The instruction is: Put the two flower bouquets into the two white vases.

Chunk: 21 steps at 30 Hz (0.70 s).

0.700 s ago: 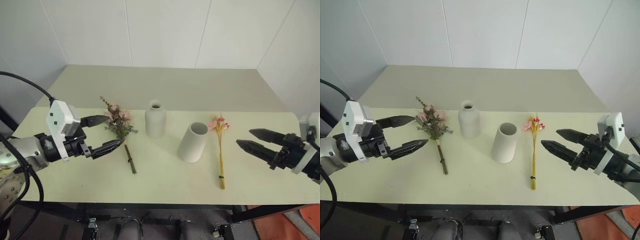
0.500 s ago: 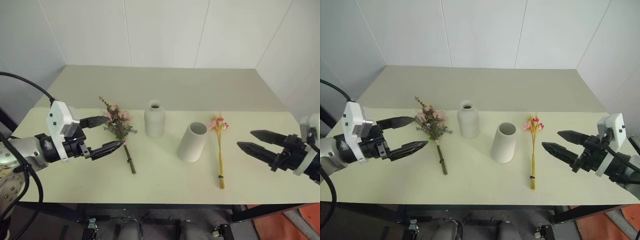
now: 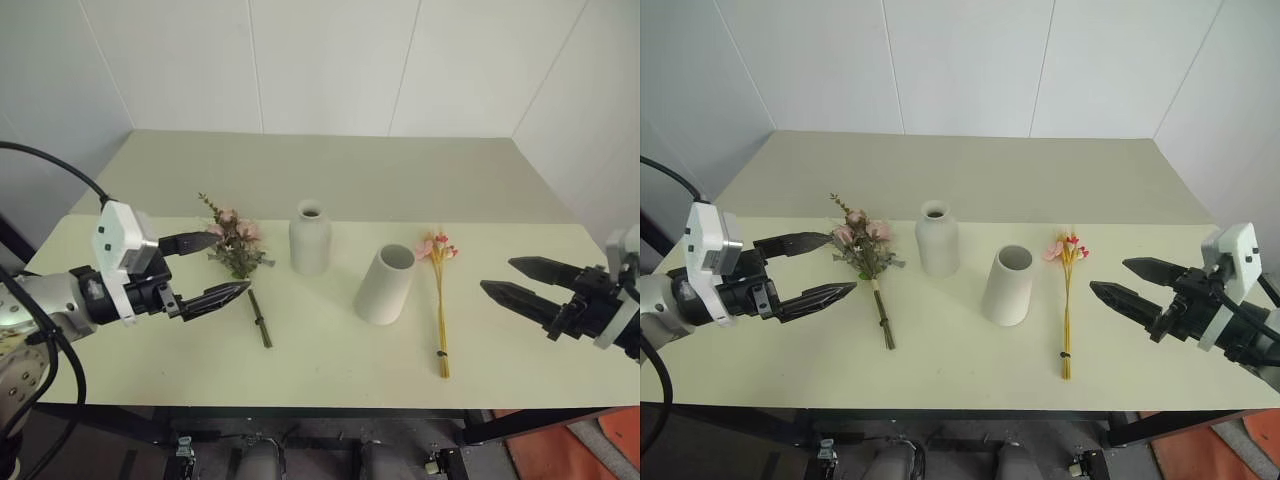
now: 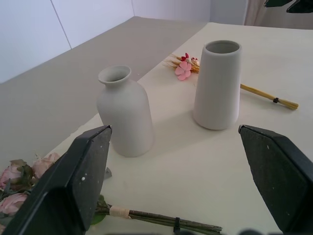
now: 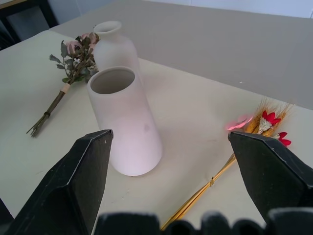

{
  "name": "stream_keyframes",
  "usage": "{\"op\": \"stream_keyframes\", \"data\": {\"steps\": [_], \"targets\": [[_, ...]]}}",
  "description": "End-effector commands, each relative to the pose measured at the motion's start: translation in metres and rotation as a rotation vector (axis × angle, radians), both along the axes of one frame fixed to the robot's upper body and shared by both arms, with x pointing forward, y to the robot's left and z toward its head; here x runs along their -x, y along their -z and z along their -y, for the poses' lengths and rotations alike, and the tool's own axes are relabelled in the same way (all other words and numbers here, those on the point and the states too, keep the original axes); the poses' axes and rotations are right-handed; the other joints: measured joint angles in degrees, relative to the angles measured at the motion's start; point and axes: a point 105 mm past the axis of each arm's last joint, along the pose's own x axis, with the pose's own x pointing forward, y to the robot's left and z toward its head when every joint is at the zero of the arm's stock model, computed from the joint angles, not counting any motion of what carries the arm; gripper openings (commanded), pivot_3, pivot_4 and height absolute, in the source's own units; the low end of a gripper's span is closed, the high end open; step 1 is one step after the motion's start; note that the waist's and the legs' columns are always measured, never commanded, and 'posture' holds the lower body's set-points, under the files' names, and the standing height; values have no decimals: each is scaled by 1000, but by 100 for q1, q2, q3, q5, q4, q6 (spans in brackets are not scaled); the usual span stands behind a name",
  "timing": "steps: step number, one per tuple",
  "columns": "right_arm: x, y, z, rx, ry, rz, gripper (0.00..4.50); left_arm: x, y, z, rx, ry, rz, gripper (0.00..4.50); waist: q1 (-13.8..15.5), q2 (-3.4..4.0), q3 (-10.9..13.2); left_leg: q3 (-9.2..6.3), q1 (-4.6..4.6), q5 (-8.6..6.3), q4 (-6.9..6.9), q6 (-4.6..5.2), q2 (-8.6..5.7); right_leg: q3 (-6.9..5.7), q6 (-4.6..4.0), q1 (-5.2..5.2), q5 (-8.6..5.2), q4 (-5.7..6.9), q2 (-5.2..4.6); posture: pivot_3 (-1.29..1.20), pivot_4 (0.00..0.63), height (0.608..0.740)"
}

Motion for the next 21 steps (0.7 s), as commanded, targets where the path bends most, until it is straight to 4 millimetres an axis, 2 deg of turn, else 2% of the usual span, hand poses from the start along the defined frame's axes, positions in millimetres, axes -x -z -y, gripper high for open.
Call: {"op": "stream_keyframes", "data": {"steps": [1, 5, 11, 14, 18, 21], "targets": [[-1, -9, -3, 27, -1, 40, 4467, 0, -10, 2, -8, 23, 50, 4500, 0, 0, 0, 0, 0, 0, 0, 0, 0, 0, 0, 0, 0, 0, 0, 0, 150, 740], [-6, -2, -5, 46, 17, -40, 4467, -2, -11, 5, -8, 44, 54, 4500, -10, 0, 0, 1, -1, 0, 0, 0, 0, 1, 0, -1, 0, -1, 0, 0, 150, 740], [-15, 2, -16, 90, 6, -44, 4467, -4, -15, 8, -13, 75, 62, 4500, -8, 0, 0, 3, 0, 0, 0, 0, 0, 3, 0, -1, 0, 0, 1, 0, 150, 740], [-16, -4, -18, 84, 1, -18, 4467, -17, -8, -2, -92, -60, 8, 4500, -8, -2, 0, 2, -2, 0, 0, 0, 0, 3, 1, -3, 0, 0, 2, 0, 150, 740], [-13, -16, -23, 80, -45, 29, 4467, -45, 22, -29, -264, -372, -285, 4500, 10, -4, 2, -3, 0, 0, 2, 1, -2, 2, 14, 0, 6, 5, 2, 0, 150, 740], [-12, -24, -25, 91, -81, 62, 4467, -57, 28, -28, -263, -455, -414, 4500, 8, -5, 2, -1, 3, 0, 1, 0, -4, 4, 38, 2, 19, 0, 2, 0, 150, 740]]}}
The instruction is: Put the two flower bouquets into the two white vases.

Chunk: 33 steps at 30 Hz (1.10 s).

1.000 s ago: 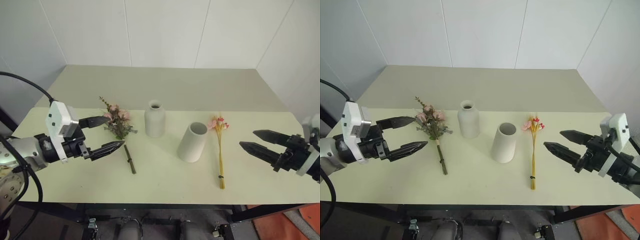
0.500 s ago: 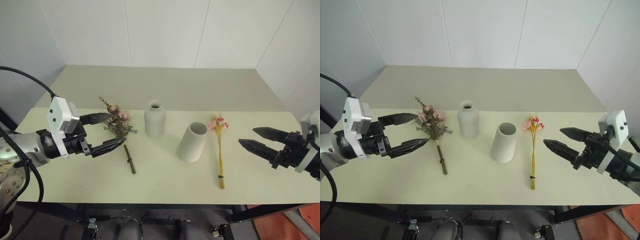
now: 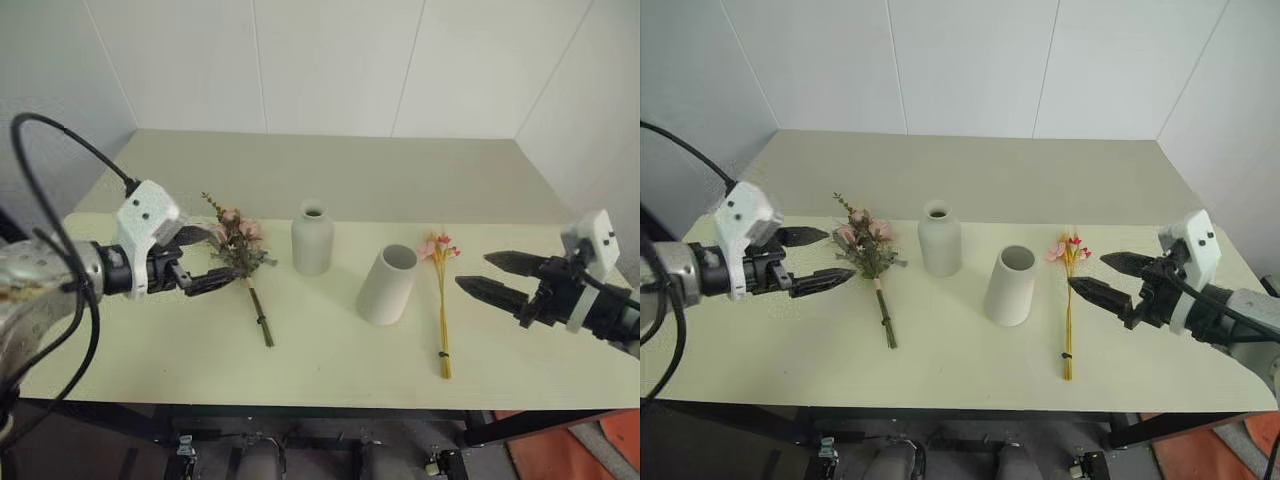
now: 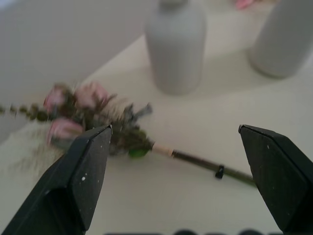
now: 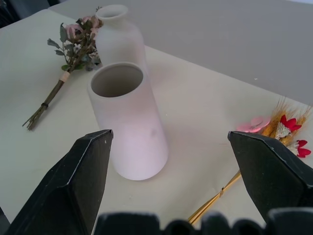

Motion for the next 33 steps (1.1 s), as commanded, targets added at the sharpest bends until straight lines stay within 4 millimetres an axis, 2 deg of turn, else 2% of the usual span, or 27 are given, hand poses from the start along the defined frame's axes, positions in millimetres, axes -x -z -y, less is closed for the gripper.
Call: {"op": "stream_keyframes", "data": {"steps": [1, 8, 12, 18, 21, 23, 33], "targets": [[4, -24, -2, 25, -49, 103, 4467, -12, 11, 0, -7, -134, -149, 4500, 9, -1, 1, 0, -1, 0, 0, 0, -1, -1, 4, 2, 2, 1, 0, 0, 150, 740], [5, -35, 4, 69, -100, 148, 4467, -33, 42, 20, 23, -238, -359, 4500, -62, -3, 2, -6, -11, 0, -2, 1, -4, 0, 9, -7, 4, -1, 1, 0, 150, 740], [4, -40, 9, 86, -103, 165, 4467, -47, 66, 20, -8, -358, -409, 4500, -79, -3, 2, -7, -6, 0, 0, 1, -6, 1, 9, -4, 4, 6, 0, 0, 150, 740], [4, -41, 11, 91, -103, 174, 4467, -61, 69, 49, 77, -377, -435, 4500, -65, -5, 3, -9, -12, 0, 2, 1, -9, 2, 9, -6, 6, 6, -2, 0, 150, 740], [4, -40, 10, 86, -109, 175, 4500, -68, 78, 60, 53, -424, -446, 3874, -40, -5, 3, -10, -9, 0, 2, 1, -15, 2, 11, -1, 7, 7, -7, 0, 150, 740], [5, -39, 9, 86, -112, 175, 4500, -71, 80, 64, 60, -444, -459, 3302, -28, -6, 3, -10, -9, 1, 3, 1, -17, 3, 11, -1, 8, 6, -8, 0, 150, 740], [7, -41, 11, 76, -121, 177, 4500, -73, 88, 39, 81, -575, -487, 307, -68, -5, 3, -10, -6, 1, 2, 0, -19, 7, 4, -2, 13, 10, -7, 0, 150, 740]]}}
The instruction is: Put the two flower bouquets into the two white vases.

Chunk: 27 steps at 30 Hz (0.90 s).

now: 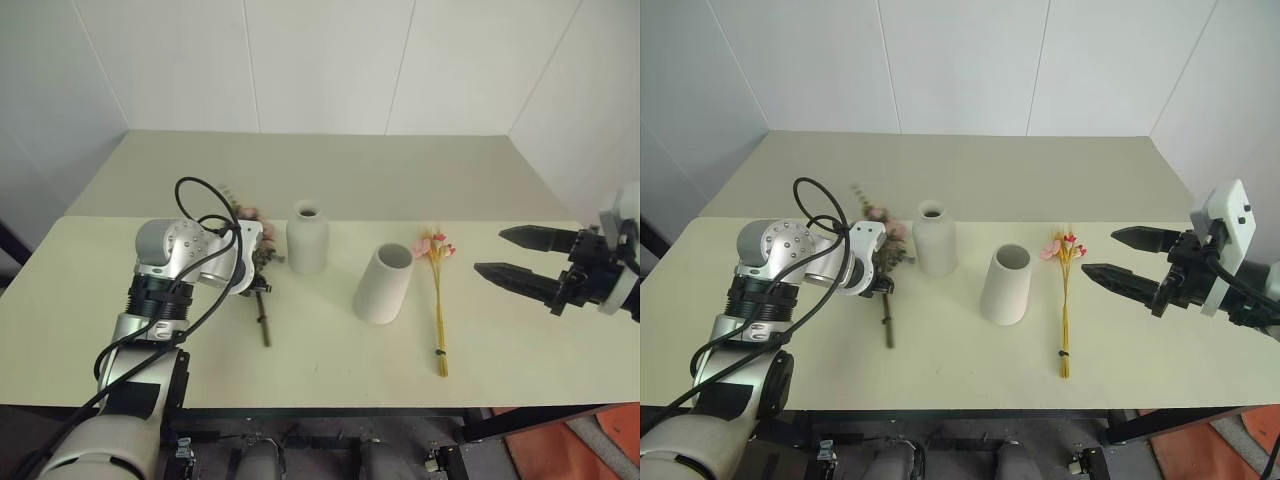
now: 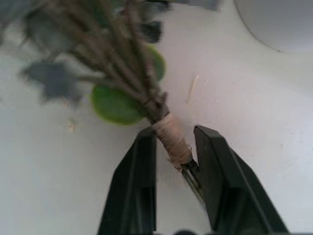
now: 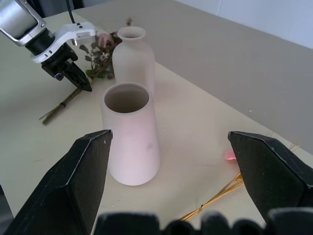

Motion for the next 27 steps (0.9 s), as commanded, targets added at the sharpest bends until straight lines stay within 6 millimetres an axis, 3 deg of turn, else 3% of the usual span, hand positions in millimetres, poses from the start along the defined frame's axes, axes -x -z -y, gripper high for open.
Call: {"op": "stream_keyframes", "data": {"steps": [1, 6, 10, 14, 18, 21, 24, 27], "targets": [[4, -15, 1, -5, -12, 70, 4500, -1, -5, -17, -4, -76, 22, 54, -1, 0, 0, 0, 0, 0, 0, 0, 0, 0, 0, 0, 0, 0, 0, 0, 150, 740], [5, -14, 2, -9, -18, 62, 4500, -2, -29, -49, -24, -253, 198, 49, -46, 0, 0, 0, 0, 0, -1, -1, 1, 1, -10, -1, 7, 0, 0, 0, 150, 740], [4, -13, 2, -18, -20, 57, 4500, -5, -77, -53, 24, -206, 546, 49, -48, 0, 0, 1, -1, 2, -1, -5, 0, 1, -21, -2, 14, 0, -1, 0, 150, 740], [3, -11, 0, -23, -22, 54, 4500, -4, -141, -27, 176, -15, 927, 49, 19, 0, 0, 2, -2, 3, 0, -7, -1, 0, -25, 1, 16, -2, -3, 0, 150, 740], [3, -10, -1, -28, -21, 55, 4500, -2, -187, -10, 366, 94, 1104, 49, 89, 0, 0, 4, -4, 3, 1, -6, -3, 0, -24, 3, 16, -8, -4, 0, 150, 740], [5, -9, -2, -35, -16, 60, 4500, -3, -219, 2, 413, 186, 1229, 49, 75, 0, 0, 4, -8, 3, 4, -6, -4, 0, -20, 2, 16, -9, -3, 0, 150, 740], [6, -9, -3, -45, -8, 67, 4500, -9, -241, 16, 470, 238, 1300, 49, 75, 0, 0, 3, -7, 3, 6, -5, -4, 0, -13, 4, 14, -9, -2, 0, 150, 740], [8, -8, -2, -47, 0, 71, 4500, -15, -245, 41, 500, 314, 1308, 49, 74, 0, 0, 4, -7, 3, 8, -5, -6, 1, -4, 8, 12, -12, -4, 0, 150, 740]]}}
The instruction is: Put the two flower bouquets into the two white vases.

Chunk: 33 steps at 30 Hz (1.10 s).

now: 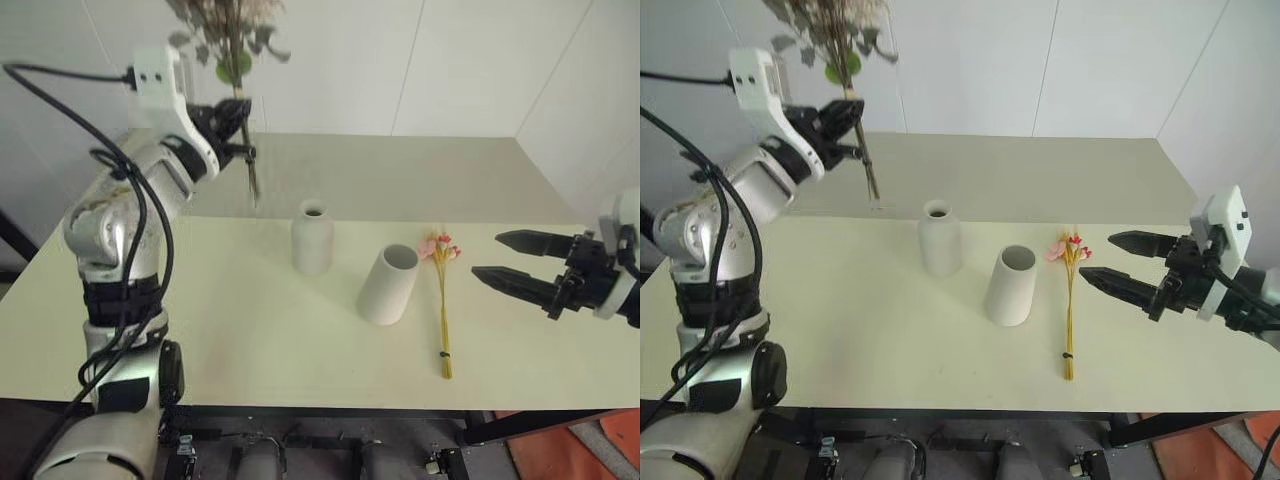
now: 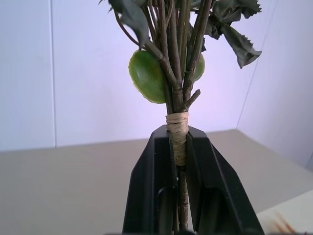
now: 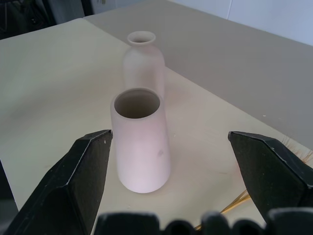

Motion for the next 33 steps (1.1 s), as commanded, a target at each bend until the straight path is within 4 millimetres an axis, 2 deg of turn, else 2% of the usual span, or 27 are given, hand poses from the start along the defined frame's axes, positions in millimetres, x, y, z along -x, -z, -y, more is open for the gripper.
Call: {"op": "stream_keyframes", "data": {"steps": [1, 5, 10, 19, 29, 33], "targets": [[7, -15, 0, -2, 9, 77, 4500, -1, -7, 28, -37, 77, 69, 49, 0, 0, 0, 0, -1, 0, 0, 0, 0, 0, 1, 0, 1, -1, 0, 0, 150, 740], [10, -17, 2, -4, 28, 80, 4500, -3, 8, 59, -93, 153, 66, 49, 0, -1, 1, 0, -3, 0, 1, 0, 0, 0, 4, -1, 2, -2, 0, 0, 150, 740], [14, -18, 4, -2, 48, 80, 4500, -4, 22, 73, -114, 208, 52, 49, -54, -1, 1, 1, -3, 0, 0, 0, 1, 6, 6, -5, 1, -2, 2, 0, 150, 740], [19, -20, 4, -7, 71, 81, 4500, -6, 36, 72, -131, 292, 24, 49, -65, -2, 1, 0, -1, 0, 0, 0, 0, 8, 24, -3, -9, 0, 3, 0, 150, 740], [21, -16, 1, -26, 81, 86, 4500, -10, 32, 52, -149, 432, 63, 49, -70, -1, 1, 1, -1, 0, 0, 1, 1, 7, 25, -4, -9, -1, 4, 0, 150, 740], [22, -16, 0, -37, 86, 96, 4500, -16, 37, 56, -159, 458, 51, 49, -64, -1, 1, 0, -1, 0, 1, 1, 0, 7, 25, -3, -9, -1, 2, 0, 150, 740]]}}
